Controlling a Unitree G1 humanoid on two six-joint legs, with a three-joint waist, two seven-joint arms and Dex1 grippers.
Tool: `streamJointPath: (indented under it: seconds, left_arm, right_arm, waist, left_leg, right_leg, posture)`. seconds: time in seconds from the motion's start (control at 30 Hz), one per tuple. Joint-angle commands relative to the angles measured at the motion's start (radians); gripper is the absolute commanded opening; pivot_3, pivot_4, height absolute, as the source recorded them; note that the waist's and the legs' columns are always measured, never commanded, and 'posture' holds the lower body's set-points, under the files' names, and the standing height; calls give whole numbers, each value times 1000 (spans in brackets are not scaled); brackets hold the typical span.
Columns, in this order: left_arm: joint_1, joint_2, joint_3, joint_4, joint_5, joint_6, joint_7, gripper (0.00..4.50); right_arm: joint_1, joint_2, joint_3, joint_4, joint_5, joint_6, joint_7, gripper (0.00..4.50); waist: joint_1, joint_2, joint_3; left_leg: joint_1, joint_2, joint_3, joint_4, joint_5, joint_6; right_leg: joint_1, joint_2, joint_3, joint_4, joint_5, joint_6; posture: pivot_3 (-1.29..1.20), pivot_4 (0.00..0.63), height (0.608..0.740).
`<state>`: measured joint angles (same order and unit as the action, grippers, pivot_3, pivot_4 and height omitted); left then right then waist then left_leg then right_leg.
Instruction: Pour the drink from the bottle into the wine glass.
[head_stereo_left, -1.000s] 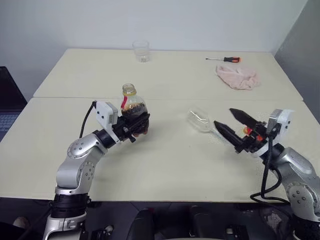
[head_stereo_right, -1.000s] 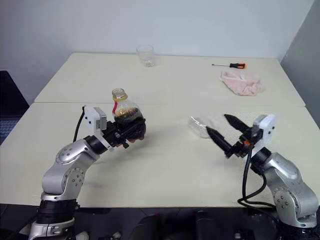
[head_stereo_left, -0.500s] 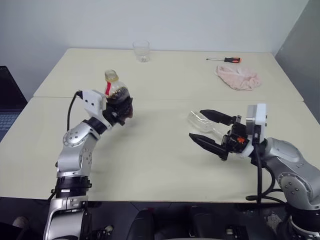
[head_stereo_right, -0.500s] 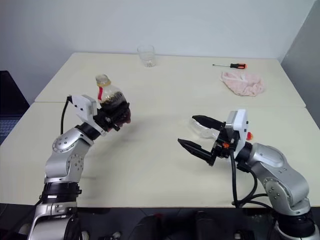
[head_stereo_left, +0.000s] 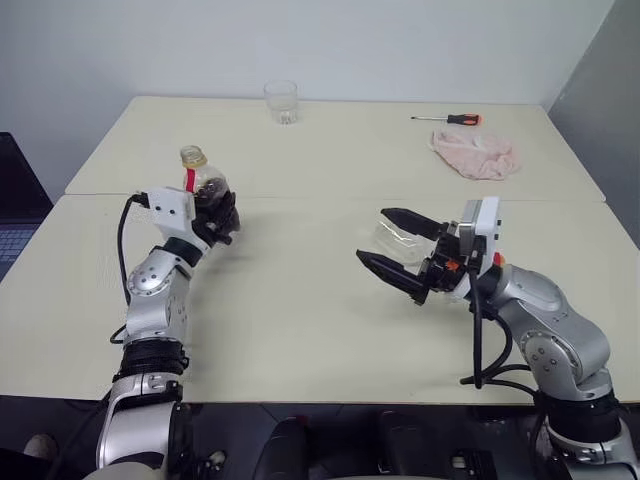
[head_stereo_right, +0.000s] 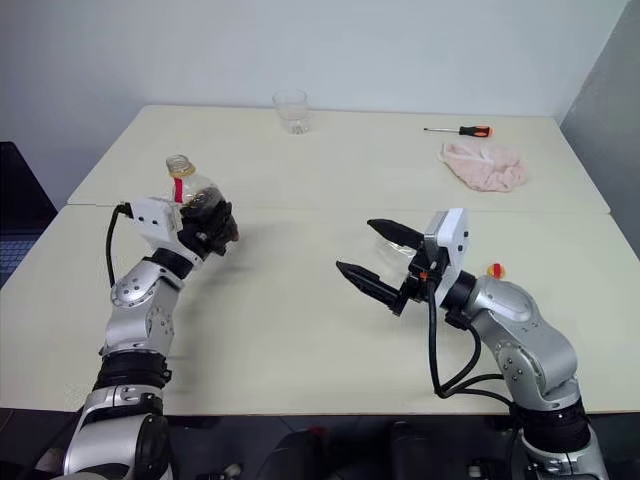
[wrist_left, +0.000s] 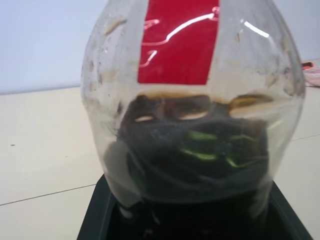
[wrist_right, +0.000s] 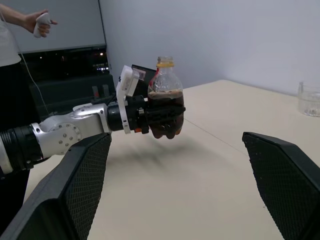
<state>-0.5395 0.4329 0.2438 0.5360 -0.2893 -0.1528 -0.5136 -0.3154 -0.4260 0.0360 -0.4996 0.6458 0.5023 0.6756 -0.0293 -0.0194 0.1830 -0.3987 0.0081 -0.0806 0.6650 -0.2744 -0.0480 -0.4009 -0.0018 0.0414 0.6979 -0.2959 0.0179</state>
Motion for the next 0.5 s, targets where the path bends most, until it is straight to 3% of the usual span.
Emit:
streamJointPath:
  seconds: [0.03,0.5]
  left_arm:
    - [-37,0,24,24,1,-73,2,1699]
    - [-54,-4,23,147,-8,-155,-14,1699]
  right_arm:
    - [-16,6,5,-13,-14,-36,10,4478]
    - [-29,10,7,25,-49,-61,22,4478]
  waist:
    - [0,0,0]
    - [-1,0,0]
  left_leg:
    - [0,0,0,0,0,0]
    - [0,0,0,0,0,0]
  right_leg:
    - [0,0,0,0,0,0]
    - [0,0,0,0,0,0]
  posture:
    - [0,150,740]
    - [0,150,740]
